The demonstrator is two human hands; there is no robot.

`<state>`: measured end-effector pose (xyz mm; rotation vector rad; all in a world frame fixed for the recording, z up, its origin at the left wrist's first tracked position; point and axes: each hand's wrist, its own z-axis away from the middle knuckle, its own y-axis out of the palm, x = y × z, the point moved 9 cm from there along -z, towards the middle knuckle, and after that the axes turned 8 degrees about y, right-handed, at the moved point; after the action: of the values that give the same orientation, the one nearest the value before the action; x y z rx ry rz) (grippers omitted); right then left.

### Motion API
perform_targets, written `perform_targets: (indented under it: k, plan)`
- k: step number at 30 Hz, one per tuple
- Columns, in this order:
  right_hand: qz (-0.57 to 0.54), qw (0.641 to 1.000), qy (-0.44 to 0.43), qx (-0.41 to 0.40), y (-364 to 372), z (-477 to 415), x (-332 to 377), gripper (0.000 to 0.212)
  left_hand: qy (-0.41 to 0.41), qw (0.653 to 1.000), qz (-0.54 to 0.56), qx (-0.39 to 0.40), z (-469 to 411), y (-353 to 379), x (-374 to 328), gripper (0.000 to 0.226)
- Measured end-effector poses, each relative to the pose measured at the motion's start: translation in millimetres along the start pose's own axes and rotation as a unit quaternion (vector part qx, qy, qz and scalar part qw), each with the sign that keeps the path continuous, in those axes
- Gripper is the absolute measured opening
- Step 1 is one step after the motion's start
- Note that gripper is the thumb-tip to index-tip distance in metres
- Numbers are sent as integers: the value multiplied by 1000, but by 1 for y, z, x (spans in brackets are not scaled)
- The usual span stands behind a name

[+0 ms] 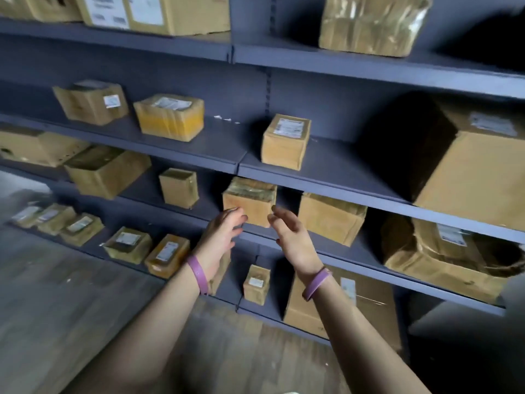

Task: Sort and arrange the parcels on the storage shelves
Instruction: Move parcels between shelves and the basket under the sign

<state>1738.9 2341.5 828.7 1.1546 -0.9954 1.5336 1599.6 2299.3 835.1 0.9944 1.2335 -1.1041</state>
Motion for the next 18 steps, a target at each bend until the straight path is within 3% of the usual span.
perform_targets:
  k: [8,12,15,18]
  plan:
    - [-11,996,2,88,232,-51,12,42,0,992,2,-126,-26,-242,4,44]
    - [-17,992,0,127,317,-74,25,43,-1,986,4,-167,-35,-324,2,44]
    - [-18,990,0,143,367,-95,35,31,-17,979,23,-203,-47,-373,4,43]
    - [-15,986,10,163,418,-122,40,42,-45,970,38,-237,-66,-422,8,42]
